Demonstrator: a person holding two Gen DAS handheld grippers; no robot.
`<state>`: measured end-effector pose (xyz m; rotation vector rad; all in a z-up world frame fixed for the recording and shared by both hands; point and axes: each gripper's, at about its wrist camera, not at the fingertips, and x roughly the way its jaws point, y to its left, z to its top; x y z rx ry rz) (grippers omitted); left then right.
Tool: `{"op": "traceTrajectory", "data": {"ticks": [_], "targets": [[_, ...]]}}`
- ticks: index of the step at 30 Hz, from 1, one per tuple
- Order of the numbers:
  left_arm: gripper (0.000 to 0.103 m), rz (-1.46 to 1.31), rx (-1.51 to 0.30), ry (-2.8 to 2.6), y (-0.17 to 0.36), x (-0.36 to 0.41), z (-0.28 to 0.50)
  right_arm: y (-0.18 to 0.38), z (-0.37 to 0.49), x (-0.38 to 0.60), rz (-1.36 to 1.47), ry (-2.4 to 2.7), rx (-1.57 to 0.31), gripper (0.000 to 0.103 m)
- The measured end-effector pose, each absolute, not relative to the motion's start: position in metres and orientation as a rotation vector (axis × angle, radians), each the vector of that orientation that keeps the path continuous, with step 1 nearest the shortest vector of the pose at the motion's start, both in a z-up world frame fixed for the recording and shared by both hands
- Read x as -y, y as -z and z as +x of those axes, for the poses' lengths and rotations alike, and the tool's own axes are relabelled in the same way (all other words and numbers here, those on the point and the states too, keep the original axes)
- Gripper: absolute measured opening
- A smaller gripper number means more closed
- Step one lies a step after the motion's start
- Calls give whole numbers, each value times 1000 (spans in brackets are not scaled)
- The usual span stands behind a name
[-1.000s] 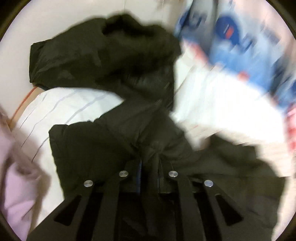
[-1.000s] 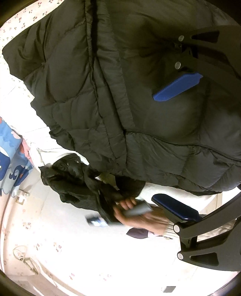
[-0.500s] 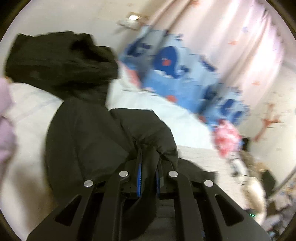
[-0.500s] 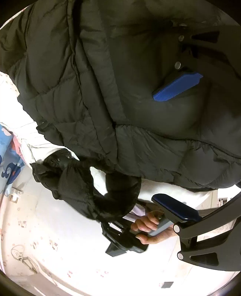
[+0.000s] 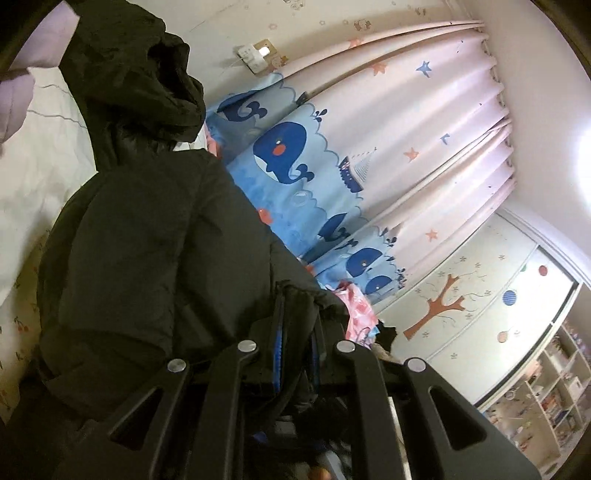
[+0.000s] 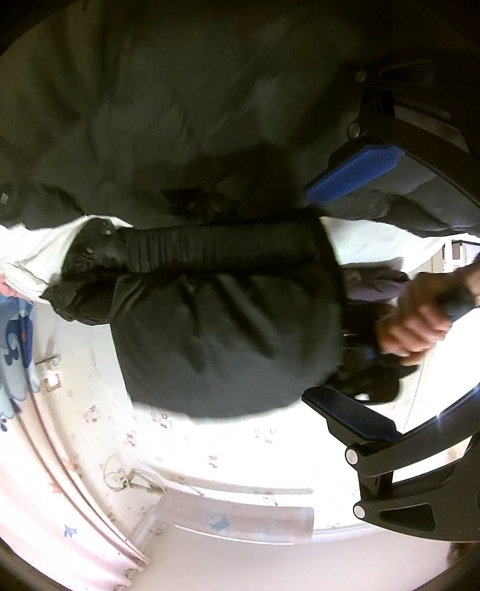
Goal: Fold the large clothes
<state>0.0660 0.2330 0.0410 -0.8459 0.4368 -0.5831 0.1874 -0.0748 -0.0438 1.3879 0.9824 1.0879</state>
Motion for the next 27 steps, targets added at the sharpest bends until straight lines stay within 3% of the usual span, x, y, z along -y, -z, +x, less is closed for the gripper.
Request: {"op": "traceTrajectory", "data": {"ticks": [7,13,20,27], "targets": [[12,-909,-396,565,-43,-266,62,48,215,59,1460,-1112,-883,97],[12,-852,-412,503,-44,-272,61,18,211,60,1403,-1254,-742,96],[12,-893,-369,560,-45,-278,60,49,210,48,1294,-1124,-973,96],[12,-992,-326,621,-39,-292,60,35,223,19,1419,-1321,-884,96]]}}
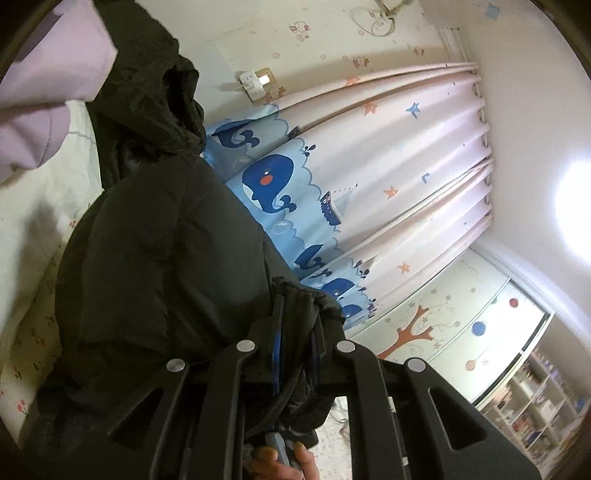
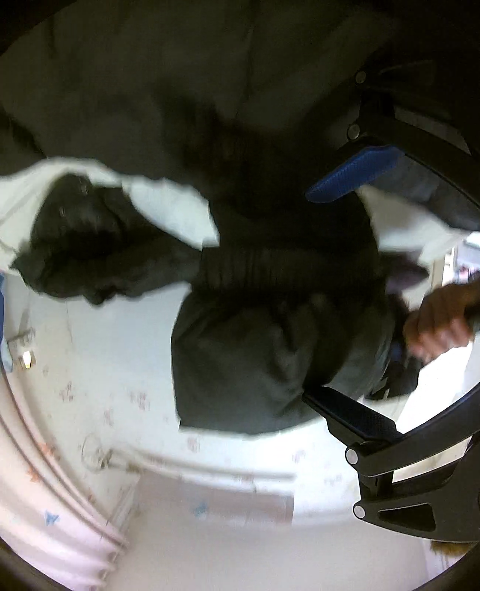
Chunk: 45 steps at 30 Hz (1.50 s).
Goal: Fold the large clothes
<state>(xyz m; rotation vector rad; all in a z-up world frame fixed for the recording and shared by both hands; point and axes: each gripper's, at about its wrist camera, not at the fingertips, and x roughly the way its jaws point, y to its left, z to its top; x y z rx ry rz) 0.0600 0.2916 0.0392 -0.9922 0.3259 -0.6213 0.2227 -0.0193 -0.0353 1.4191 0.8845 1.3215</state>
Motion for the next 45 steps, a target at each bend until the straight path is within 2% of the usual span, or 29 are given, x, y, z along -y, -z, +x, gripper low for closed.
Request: {"op": "traceTrajectory", "data": {"ticks": [3,4,5,6,7,8,11,15,21,22,23,24,25,26,29,33,36,38,41,45], "targets": [[13,-1002,-362,593,-35,-294,63,12,222,25,1424,-1424,-786,97],[19,-993,-386,561,-33,-294,65,0,220,27,1410,-1475,-744,97],[34,-963,-426,496,-33,-292,67,-9,218,30,1383,-1499,-715,97],[44,-933,-450,442,-32,-291,67,-18,215,34,1347,-1507,-690,97],[61,-891,-477,370,-33,-289,67,-25,212,39,1299,-1493,-684,97],[66,-821,-506,279,-35,-284,67,-28,212,41,1264,-1469,-704,97],[72,-687,-553,195,-40,-268,70,-22,218,40,1192,-1357,-823,97],[73,-570,-583,137,-46,-251,73,-7,224,26,1147,-1274,-935,97],[74,-431,-595,79,-52,-242,75,-12,244,14,1187,-1176,-876,96],[74,-418,-601,72,-50,-242,74,-15,247,17,1201,-1160,-831,90],[74,-407,-610,65,-49,-242,75,-16,250,18,1199,-1155,-801,69],[74,-405,-614,64,-48,-241,76,-21,252,18,1191,-1153,-793,55],[74,-404,-618,61,-47,-241,77,-28,253,17,1143,-1124,-789,27],[74,-405,-617,59,-47,-241,77,-36,252,18,1086,-1102,-779,13],[74,-470,-594,102,-50,-249,73,-70,251,17,896,-1068,-736,7],[79,-604,-545,188,-52,-260,67,-122,233,15,717,-1085,-649,6],[86,-348,-443,125,-78,-228,49,-153,213,7,577,-1130,-636,6],[95,-175,-374,124,-94,-201,36,-165,204,-3,524,-1166,-665,6],[96,182,-253,27,-108,-156,16,-185,183,-11,444,-1218,-690,6],[96,369,-154,-48,-107,-135,17,-207,162,-26,345,-1298,-726,6]]}}
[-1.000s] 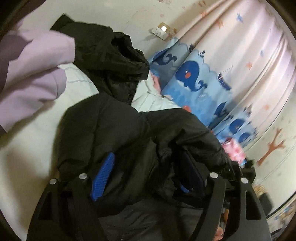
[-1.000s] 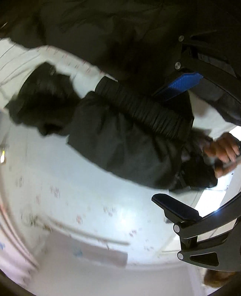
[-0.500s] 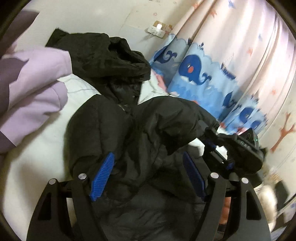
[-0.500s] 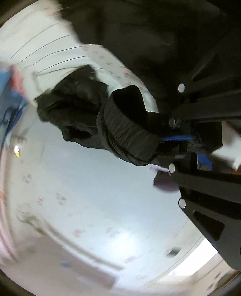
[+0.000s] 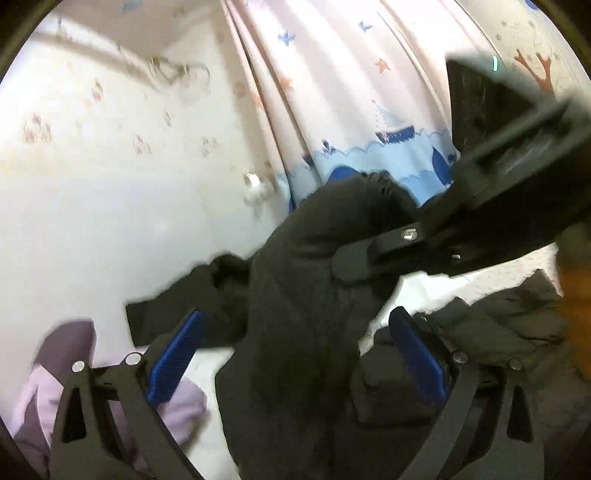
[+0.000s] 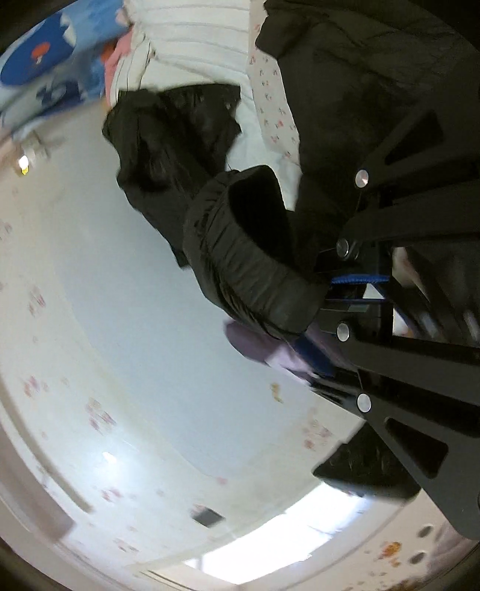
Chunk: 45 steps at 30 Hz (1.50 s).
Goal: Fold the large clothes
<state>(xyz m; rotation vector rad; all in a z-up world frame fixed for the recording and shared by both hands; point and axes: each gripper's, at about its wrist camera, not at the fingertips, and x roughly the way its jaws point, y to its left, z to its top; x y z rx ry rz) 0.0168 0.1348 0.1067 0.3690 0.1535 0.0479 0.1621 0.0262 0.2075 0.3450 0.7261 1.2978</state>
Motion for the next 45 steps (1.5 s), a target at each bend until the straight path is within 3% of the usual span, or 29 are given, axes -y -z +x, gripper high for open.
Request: {"op": "traceTrajectory", "data": {"ticks": [3,4,5,6,7,8,11,13,19,23,27,33,36,38,43,45], "targets": [[96,428,-114,-20,-109,-130,24,-217,143,-34,277,-1346,-782,7],[89,377,-155,-6,-119,-138,30,-221,135,-32,246,-1334,-778,10],[71,352,-176,-9,-123,-144,33,-225,130,-28,219,-1310,-770,25],[66,323,-199,-4,-131,-153,37,-227,127,-20,241,-1318,-760,34],[47,300,-215,-10,-136,-163,41,-230,122,-10,260,-1301,-752,54],[14,273,-238,-25,-140,-171,46,-234,119,3,286,-1275,-733,66],[10,97,-309,-57,-166,-220,65,-239,104,56,427,-1215,-644,86],[10,13,-309,-36,-187,-242,63,-232,98,87,477,-1156,-614,91],[10,-291,-288,168,-278,-268,54,-204,96,103,459,-1001,-699,92],[10,-418,-310,239,-299,-256,62,-160,119,69,405,-844,-783,94],[10,-482,-331,248,-291,-242,66,-89,171,37,402,-646,-938,94],[10,-547,-345,185,-260,-270,93,-39,232,1,232,-451,-923,94],[10,-672,-334,156,-236,-304,104,28,255,-39,34,-456,-1150,97],[10,-740,-333,131,-223,-324,106,33,254,-56,-123,-468,-1141,97],[10,-789,-295,120,-212,-342,105,-14,245,-48,-15,-520,-901,96],[10,-807,-292,144,-208,-335,107,13,254,-76,-98,-620,-1052,96]]}}
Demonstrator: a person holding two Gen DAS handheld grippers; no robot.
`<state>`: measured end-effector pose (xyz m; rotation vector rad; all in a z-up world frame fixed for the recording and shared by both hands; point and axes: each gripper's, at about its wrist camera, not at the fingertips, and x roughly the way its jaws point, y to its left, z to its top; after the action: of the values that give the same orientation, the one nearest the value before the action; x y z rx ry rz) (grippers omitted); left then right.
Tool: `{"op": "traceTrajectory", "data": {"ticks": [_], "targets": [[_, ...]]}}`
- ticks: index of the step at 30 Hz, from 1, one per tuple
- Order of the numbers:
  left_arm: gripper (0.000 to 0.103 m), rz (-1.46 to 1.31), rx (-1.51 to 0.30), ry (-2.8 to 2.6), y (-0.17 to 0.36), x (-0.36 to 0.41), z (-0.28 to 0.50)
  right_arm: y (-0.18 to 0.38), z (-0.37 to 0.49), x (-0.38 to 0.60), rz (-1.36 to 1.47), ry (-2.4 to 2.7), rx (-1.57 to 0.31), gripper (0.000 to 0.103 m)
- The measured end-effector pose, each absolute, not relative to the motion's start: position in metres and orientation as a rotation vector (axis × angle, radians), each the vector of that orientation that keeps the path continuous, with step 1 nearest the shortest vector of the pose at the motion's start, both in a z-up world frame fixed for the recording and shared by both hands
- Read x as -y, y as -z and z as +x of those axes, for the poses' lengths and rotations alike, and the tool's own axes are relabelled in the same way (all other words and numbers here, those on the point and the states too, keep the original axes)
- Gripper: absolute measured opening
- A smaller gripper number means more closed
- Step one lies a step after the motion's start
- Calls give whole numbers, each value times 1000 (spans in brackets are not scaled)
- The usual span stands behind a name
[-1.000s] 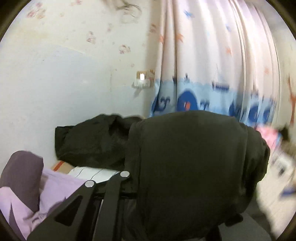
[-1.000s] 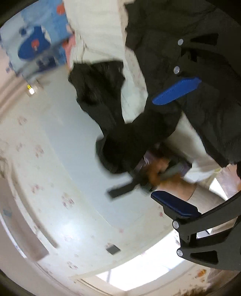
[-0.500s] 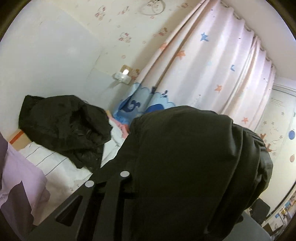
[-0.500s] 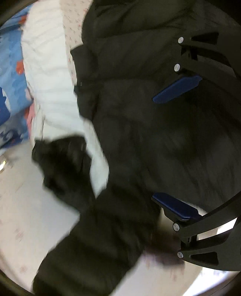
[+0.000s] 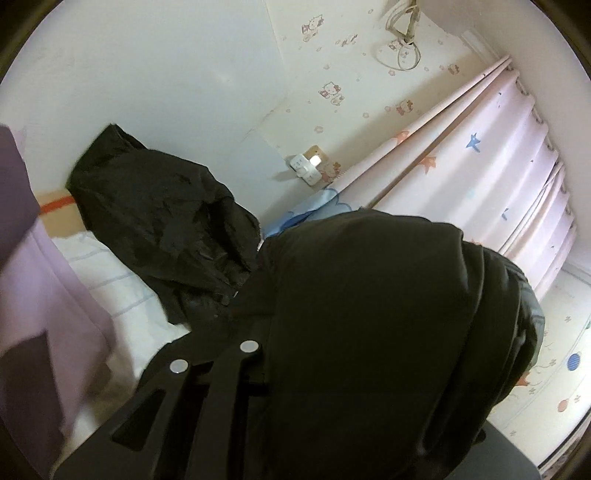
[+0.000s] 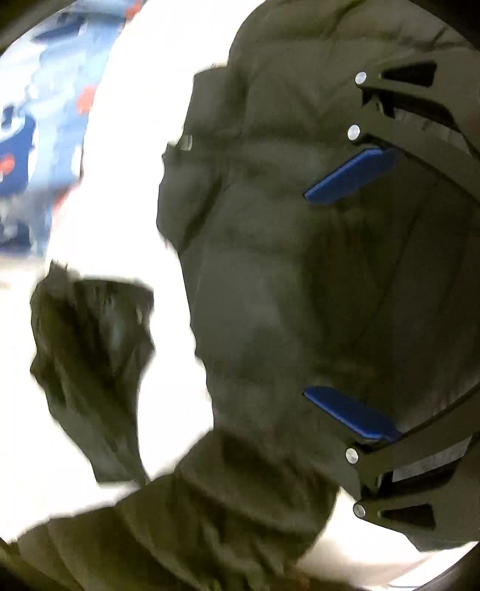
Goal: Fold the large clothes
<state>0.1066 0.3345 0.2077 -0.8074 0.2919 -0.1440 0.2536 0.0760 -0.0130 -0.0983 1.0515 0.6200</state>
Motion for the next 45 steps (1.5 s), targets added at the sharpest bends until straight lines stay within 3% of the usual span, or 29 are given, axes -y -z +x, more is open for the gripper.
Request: {"op": "traceTrajectory", "data": {"ticks": [1,2,6,10,13,15,16,18,23,25,30,34,36,37,38,40,42,43,44,45], "targets": [[10,-809,-300,155,-206,-331,108,38,256,-96,-242,-618,-1169,97],[10,-807,-311,166,-206,-325,109,38,254,-101,-291,-624,-1154,97],[10,-745,-334,241,-215,-284,110,-6,245,-56,-91,-631,-1049,97],[10,-677,-369,333,-219,-233,110,-45,204,34,-201,-363,-864,97],[10,-636,-395,394,-219,-192,107,-31,203,114,-204,-151,-931,97],[10,-609,-415,424,-217,-165,107,15,219,155,-89,-210,-1181,97],[10,-595,-435,442,-212,-147,108,15,214,162,-71,-234,-1174,97],[10,-578,-468,472,-202,-120,110,1,208,174,9,-298,-1106,97],[10,-526,-541,512,-172,-73,110,-73,213,212,845,-1003,-863,97],[10,-490,-557,502,-163,-60,109,-89,217,218,1040,-1182,-802,97],[10,-391,-623,509,-137,-21,111,-128,210,259,1169,-1304,-648,97],[12,-243,-677,495,-110,18,105,-125,215,272,1210,-1237,-682,97],[22,-116,-735,506,-98,34,103,-110,217,280,1266,-1207,-703,97],[51,-53,-751,504,-92,40,100,-105,225,274,1288,-1190,-723,97],[68,44,-738,447,-87,47,93,-99,227,269,1299,-1173,-745,97],[79,173,-713,403,-80,57,83,-88,228,266,1270,-1132,-822,97],[83,257,-730,426,-73,63,75,-82,219,266,1219,-1081,-854,94],[88,286,-743,427,-70,64,72,-77,220,265,1165,-1038,-880,80],[90,322,-745,427,-68,66,67,-72,219,262,1139,-1015,-914,58],[90,349,-741,426,-66,66,64,-65,211,261,1125,-1000,-945,46]]}}
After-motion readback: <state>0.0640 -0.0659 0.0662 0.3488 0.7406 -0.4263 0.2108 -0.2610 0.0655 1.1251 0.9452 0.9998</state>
